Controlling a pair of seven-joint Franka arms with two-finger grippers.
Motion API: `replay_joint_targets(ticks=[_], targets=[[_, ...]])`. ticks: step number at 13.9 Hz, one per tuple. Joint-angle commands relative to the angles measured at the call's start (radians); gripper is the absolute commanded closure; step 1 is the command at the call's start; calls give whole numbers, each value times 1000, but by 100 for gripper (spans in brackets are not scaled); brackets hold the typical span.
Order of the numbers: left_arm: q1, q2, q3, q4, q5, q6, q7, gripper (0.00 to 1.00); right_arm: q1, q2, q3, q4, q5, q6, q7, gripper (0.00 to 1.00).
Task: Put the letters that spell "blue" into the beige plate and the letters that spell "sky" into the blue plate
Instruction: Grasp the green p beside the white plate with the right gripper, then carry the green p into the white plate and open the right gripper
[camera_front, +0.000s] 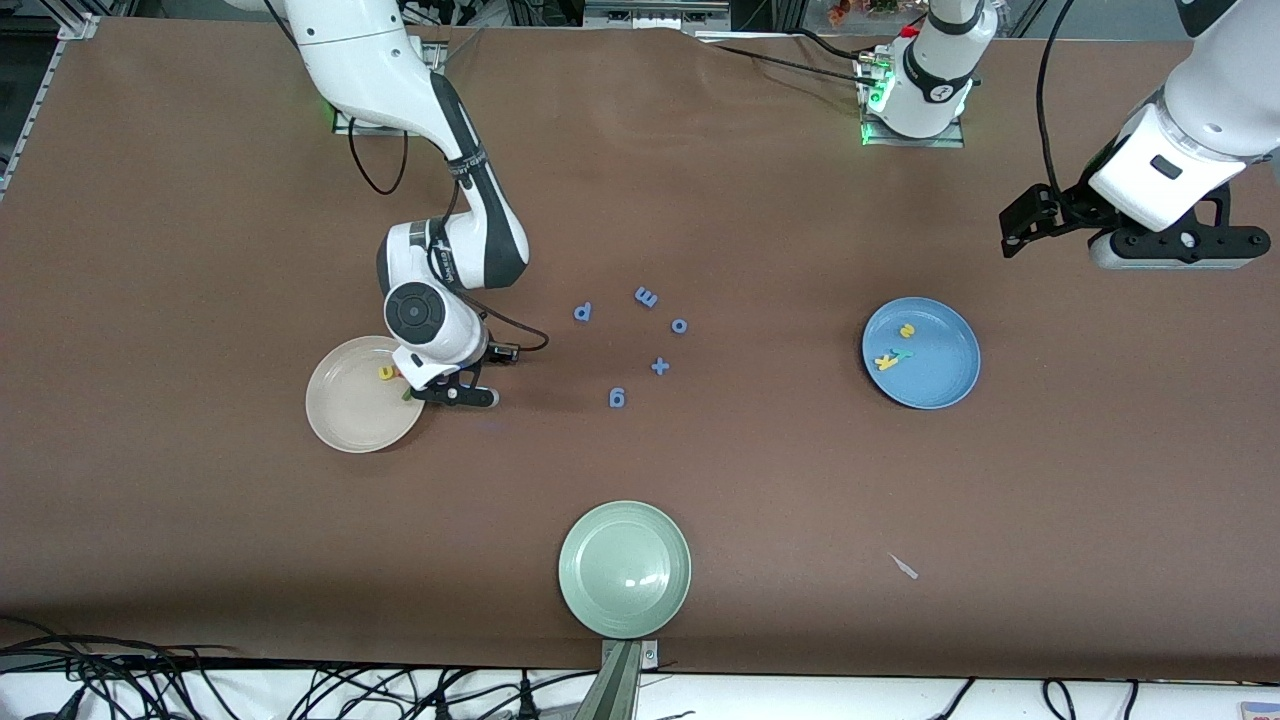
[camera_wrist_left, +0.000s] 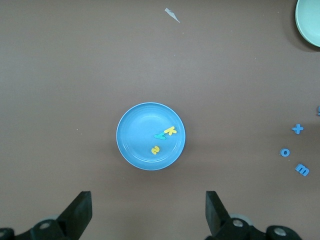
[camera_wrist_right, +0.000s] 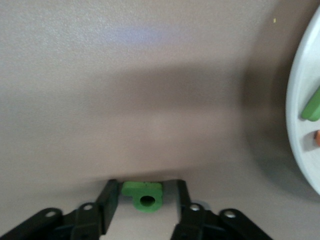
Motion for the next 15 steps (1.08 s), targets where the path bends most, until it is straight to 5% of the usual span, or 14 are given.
replay_joint_targets(ticks=[1, 4, 10, 15], targets=[[-1, -9, 1, 6, -12, -16, 12, 0, 9, -10, -5, -19, 19, 18, 0, 58], [-1, -9, 1, 6, -12, -16, 12, 0, 9, -10, -5, -18, 19, 16, -9, 69], [-1, -9, 1, 6, -12, -16, 12, 0, -3, -30, -25, 21, 16, -34, -42, 70], [-4, -9, -1, 6, -12, -16, 11, 0, -7, -30, -184, 108, 8, -243, -275, 69]])
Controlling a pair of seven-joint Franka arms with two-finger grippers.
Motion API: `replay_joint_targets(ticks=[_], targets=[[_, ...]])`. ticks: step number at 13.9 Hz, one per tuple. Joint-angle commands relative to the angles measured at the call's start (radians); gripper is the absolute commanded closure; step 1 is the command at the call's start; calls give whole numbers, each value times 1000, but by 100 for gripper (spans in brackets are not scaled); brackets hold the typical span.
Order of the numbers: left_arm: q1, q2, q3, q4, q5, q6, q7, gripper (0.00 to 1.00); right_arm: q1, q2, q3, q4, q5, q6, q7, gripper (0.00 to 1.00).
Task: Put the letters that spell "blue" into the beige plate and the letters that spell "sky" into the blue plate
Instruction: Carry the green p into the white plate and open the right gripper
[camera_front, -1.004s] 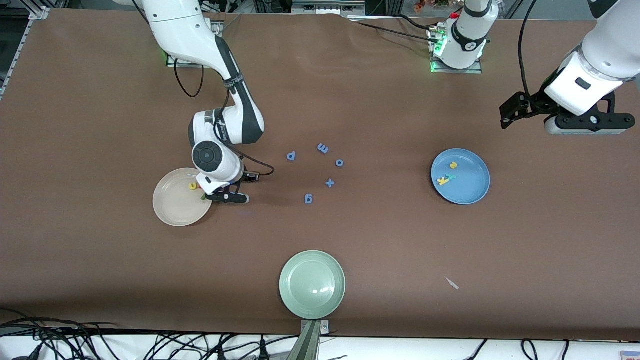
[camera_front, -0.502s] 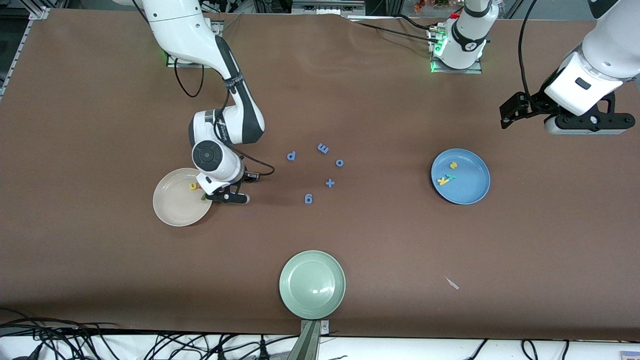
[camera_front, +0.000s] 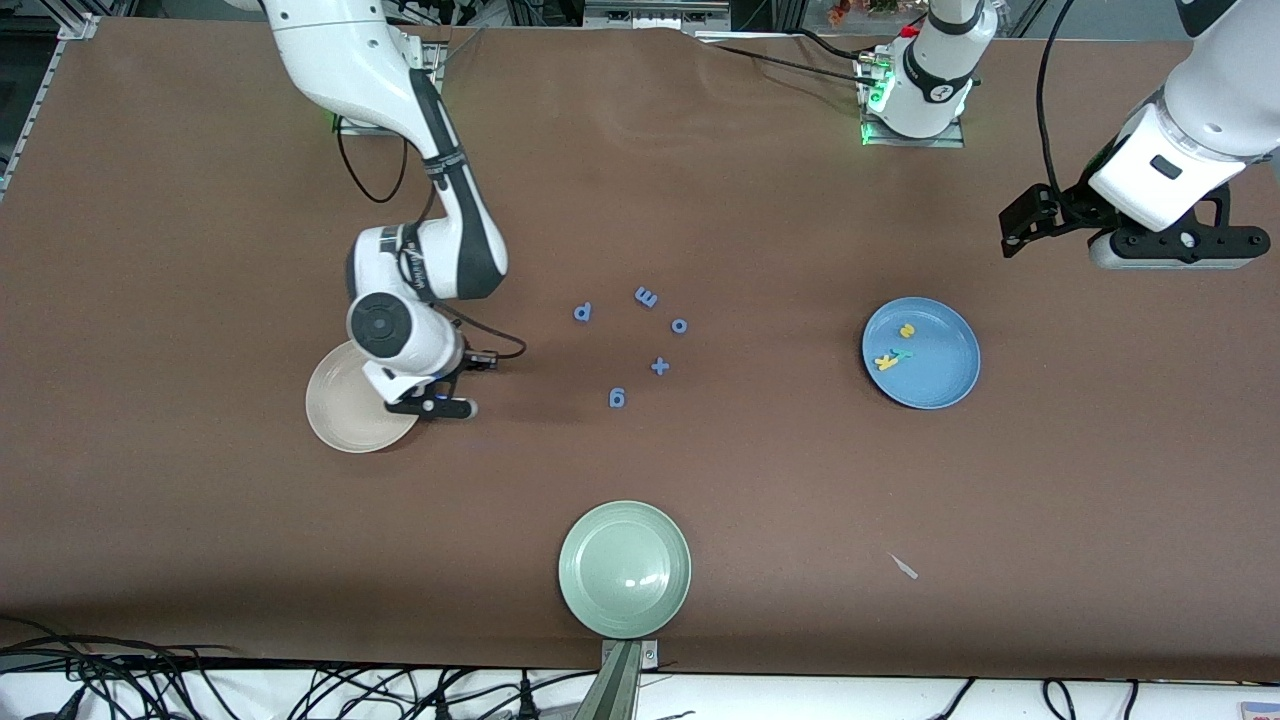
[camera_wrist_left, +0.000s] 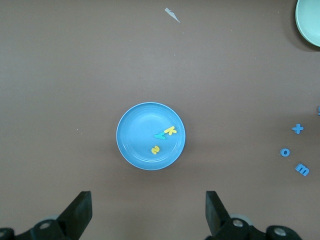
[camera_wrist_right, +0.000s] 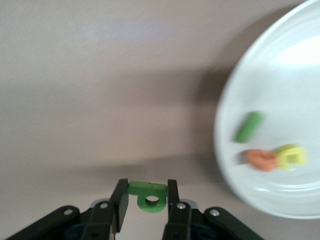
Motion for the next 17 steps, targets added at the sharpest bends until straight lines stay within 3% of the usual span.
replay_joint_targets(ticks=[1, 4, 6, 7, 8, 17], targets=[[-4, -9, -1, 6, -12, -15, 11, 0, -5, -10, -89, 18, 8, -85, -189, 69], [-5, -9, -2, 6, -12, -15, 11, 0, -7, -10, -129, 10, 15, -117, -269, 65], [-7, -9, -2, 6, -12, -15, 9, 0, -8, -10, -129, 9, 18, -117, -264, 52], [-7, -9, -4, 6, -12, -15, 9, 0, -13, -9, -129, 7, 20, -119, -261, 39], [-7, -9, -4, 6, -12, -15, 9, 0, -19, -9, -128, 6, 21, -123, -263, 37], [-7, -9, -2, 6, -12, -15, 11, 0, -19, -12, -134, 55, 20, -152, -268, 35]])
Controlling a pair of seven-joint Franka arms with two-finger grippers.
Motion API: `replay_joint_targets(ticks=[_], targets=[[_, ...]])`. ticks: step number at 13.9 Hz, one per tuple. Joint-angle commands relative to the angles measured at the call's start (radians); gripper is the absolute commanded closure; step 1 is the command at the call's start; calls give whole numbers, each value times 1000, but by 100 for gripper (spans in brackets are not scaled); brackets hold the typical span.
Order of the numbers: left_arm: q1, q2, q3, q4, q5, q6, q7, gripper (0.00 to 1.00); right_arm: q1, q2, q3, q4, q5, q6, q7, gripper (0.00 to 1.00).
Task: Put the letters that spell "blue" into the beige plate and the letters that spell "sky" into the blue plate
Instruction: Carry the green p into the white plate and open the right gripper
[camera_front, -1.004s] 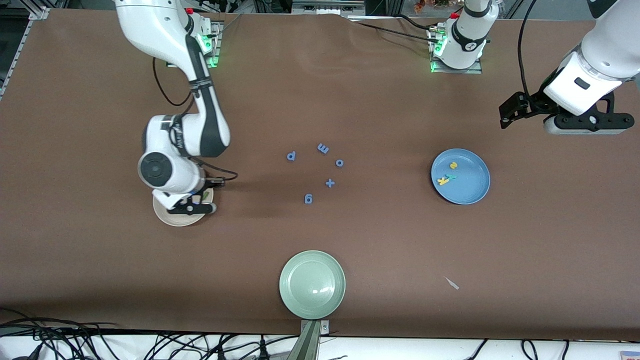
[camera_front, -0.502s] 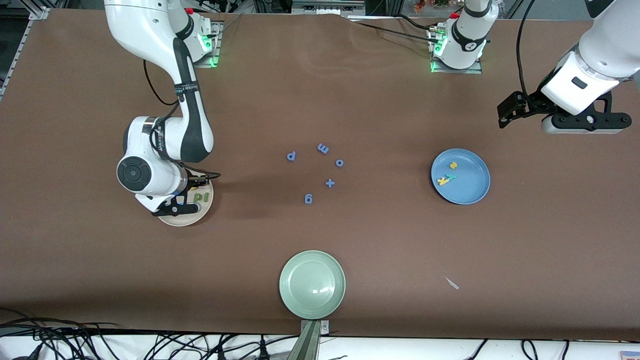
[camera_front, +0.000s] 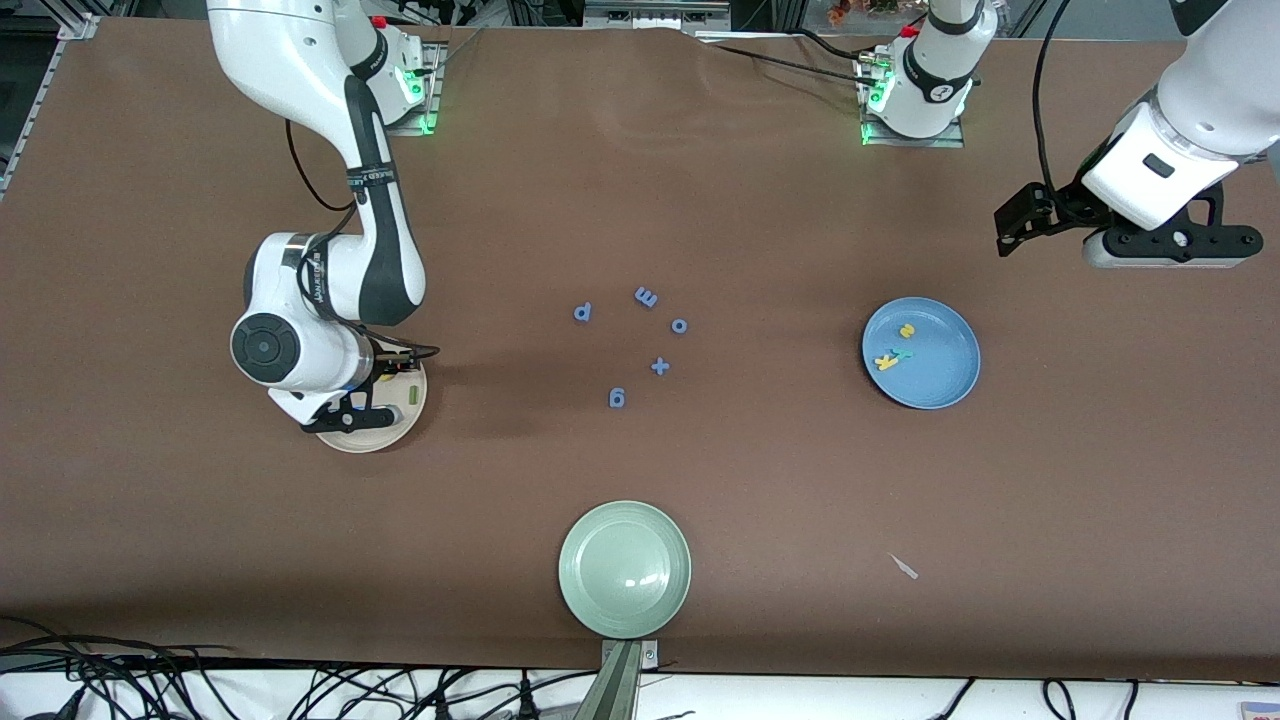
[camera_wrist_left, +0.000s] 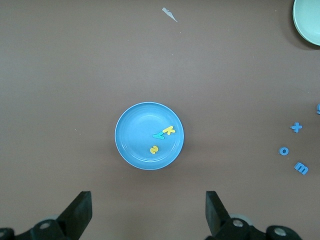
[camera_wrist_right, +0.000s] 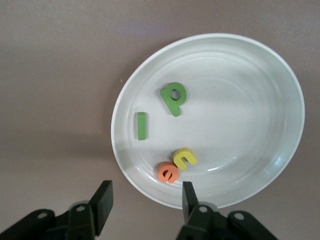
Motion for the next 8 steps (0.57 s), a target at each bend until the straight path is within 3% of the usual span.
replay_joint_targets(ticks=[1, 5, 6, 7, 8], targets=[[-4, -9, 3, 6, -12, -15, 9, 0, -2, -5, -12, 57, 20, -61, -11, 35], [-4, -9, 3, 6, -12, -15, 9, 0, 0, -5, -23, 158, 10, -124, 44, 26], [-4, -9, 2, 6, -12, -15, 9, 0, 1, -7, -30, 173, 9, -138, 50, 20], [-4, -9, 3, 6, -12, -15, 9, 0, 6, -5, -52, 193, 7, -151, 48, 0], [-4, -9, 3, 6, -12, -15, 9, 0, 7, -5, -69, 207, 3, -167, 48, 0]])
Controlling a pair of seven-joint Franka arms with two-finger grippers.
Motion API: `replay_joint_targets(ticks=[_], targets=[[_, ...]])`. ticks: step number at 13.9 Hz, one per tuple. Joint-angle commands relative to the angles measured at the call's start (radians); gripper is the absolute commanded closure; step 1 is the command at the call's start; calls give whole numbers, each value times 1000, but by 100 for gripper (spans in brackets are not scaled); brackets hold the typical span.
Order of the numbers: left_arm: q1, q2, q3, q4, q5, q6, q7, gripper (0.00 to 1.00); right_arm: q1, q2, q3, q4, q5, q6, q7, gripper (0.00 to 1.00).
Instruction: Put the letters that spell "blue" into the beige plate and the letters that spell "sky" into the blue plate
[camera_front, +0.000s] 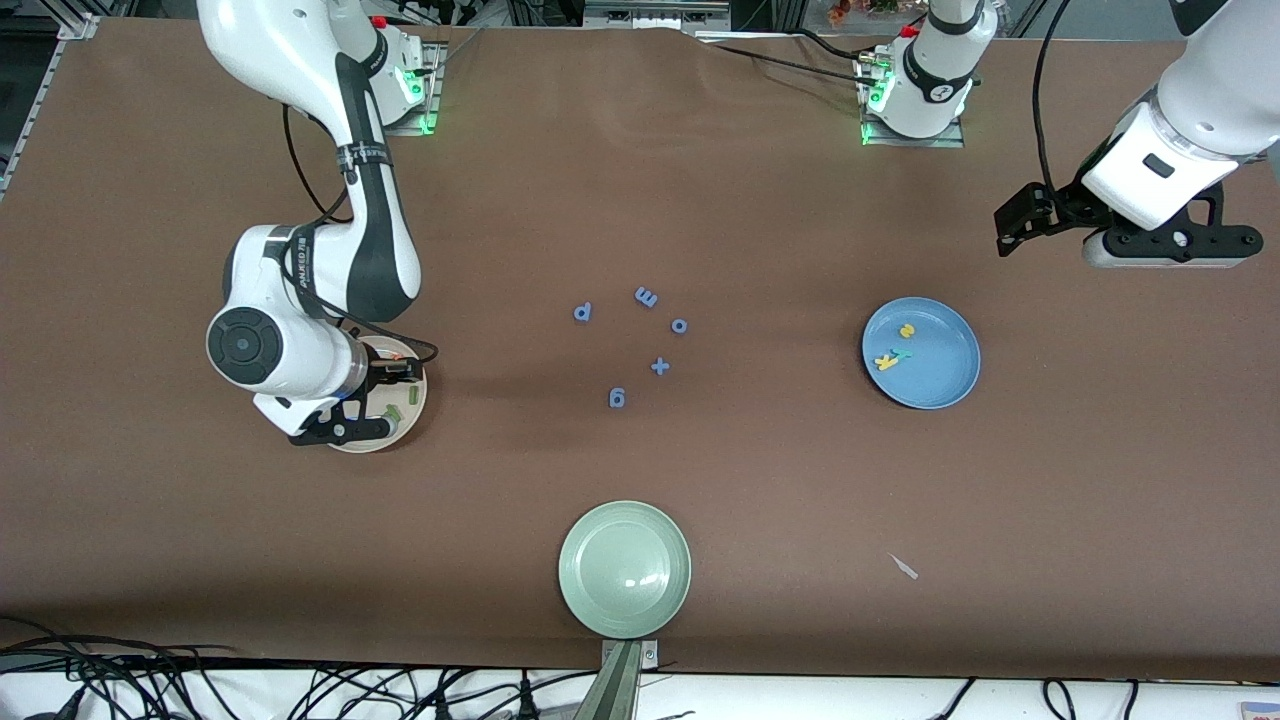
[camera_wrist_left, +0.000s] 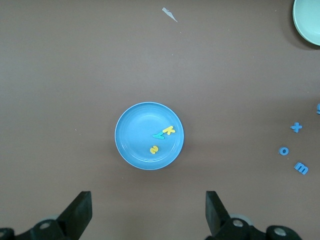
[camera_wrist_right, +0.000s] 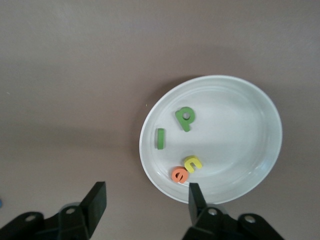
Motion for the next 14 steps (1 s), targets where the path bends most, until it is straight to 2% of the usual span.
replay_joint_targets(ticks=[1, 4, 6, 9, 10, 11, 13, 14], targets=[[-4, -9, 2, 6, -12, -15, 9, 0, 4, -2, -53, 62, -20, -67, 7, 0], [-4, -9, 3, 6, -12, -15, 9, 0, -8, -2, -107, 131, -42, -75, -5, 0], [-4, -9, 2, 6, -12, -16, 9, 0, 21, -21, -115, 146, -49, -80, 12, 0], [-4, -9, 2, 6, -12, -15, 9, 0, 47, -37, -203, 204, -40, -205, 29, 0], [-4, -9, 2, 6, -12, -15, 9, 0, 15, -52, -199, 246, -40, -263, 30, 0], [-4, -10, -1, 6, -12, -16, 9, 0, -47, -78, -161, 284, -42, -314, 29, 0], [-4, -10, -3, 6, -12, -16, 9, 0, -174, -152, -33, 312, -72, -357, 27, 0], [-4, -9, -3, 6, -12, -16, 9, 0, -233, -184, 35, 312, -115, -362, 29, 0]])
